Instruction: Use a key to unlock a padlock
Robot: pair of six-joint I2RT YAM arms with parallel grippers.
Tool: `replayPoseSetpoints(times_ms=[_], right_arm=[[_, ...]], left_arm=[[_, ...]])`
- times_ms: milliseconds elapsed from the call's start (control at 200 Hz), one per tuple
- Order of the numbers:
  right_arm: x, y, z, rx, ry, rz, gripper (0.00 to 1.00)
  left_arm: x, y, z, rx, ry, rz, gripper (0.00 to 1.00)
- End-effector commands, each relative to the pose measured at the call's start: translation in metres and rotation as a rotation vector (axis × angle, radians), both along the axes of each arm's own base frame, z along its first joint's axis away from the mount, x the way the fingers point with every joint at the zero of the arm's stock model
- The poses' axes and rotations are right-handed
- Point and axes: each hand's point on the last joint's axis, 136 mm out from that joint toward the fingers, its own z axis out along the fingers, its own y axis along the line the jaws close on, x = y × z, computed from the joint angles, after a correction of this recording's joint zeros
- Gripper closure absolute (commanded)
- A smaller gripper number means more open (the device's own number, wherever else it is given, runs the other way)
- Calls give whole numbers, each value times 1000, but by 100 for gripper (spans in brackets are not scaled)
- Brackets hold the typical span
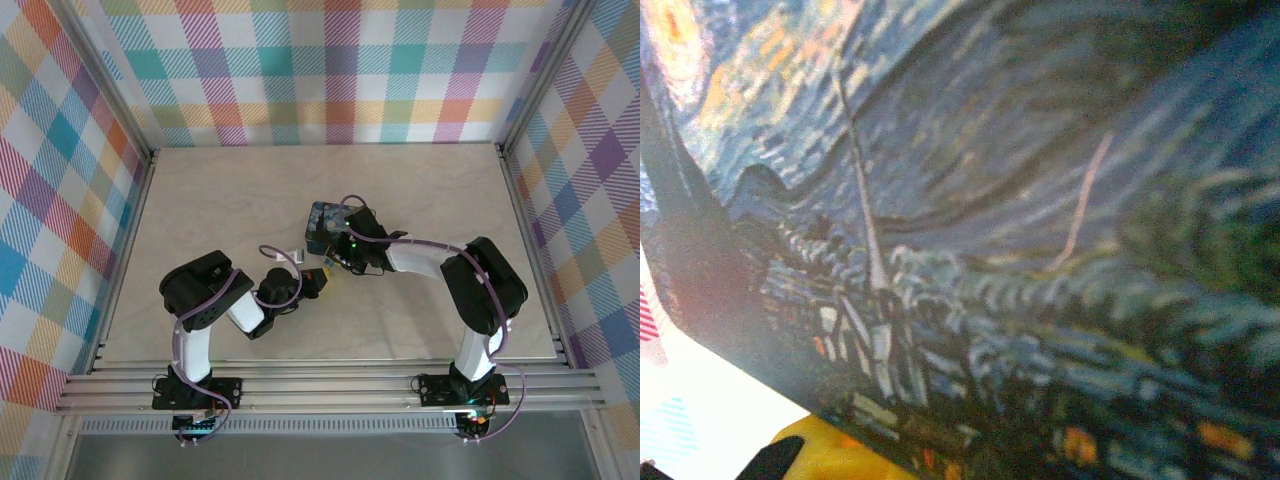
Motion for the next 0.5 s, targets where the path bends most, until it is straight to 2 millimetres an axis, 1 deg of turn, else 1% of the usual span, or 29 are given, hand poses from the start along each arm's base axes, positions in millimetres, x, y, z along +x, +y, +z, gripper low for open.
replayPoseSetpoints(times_ms=[0,40,110,145,170,235,330,420,500], right_arm=[[-21,-1,-14,-8,113,5,99],[-21,0,-12,3,117,2,100],[-22,2,-7,22,121,-1,100],[-22,3,-4,33,122,-4,100],[-22,4,-3,39,124,-6,100],[-22,5,0,56,132,-12,100],[-24,7,4,85,150,-21,100],[-24,9,6,114,168,-31,100],[-25,11,7,130,181,-38,100]], left_arm=[[-27,-4,-26,116,85,-105,100],[-26,-4,-22,122,77,-109,99],[-26,-3,-15,135,72,-117,80],[-26,-2,-11,147,71,-122,73],[-26,0,-8,157,72,-127,71],[-27,4,-2,185,82,-140,67],[-27,14,6,198,96,-154,65],[-27,22,16,172,115,-166,63],[-29,23,27,116,135,-191,62]])
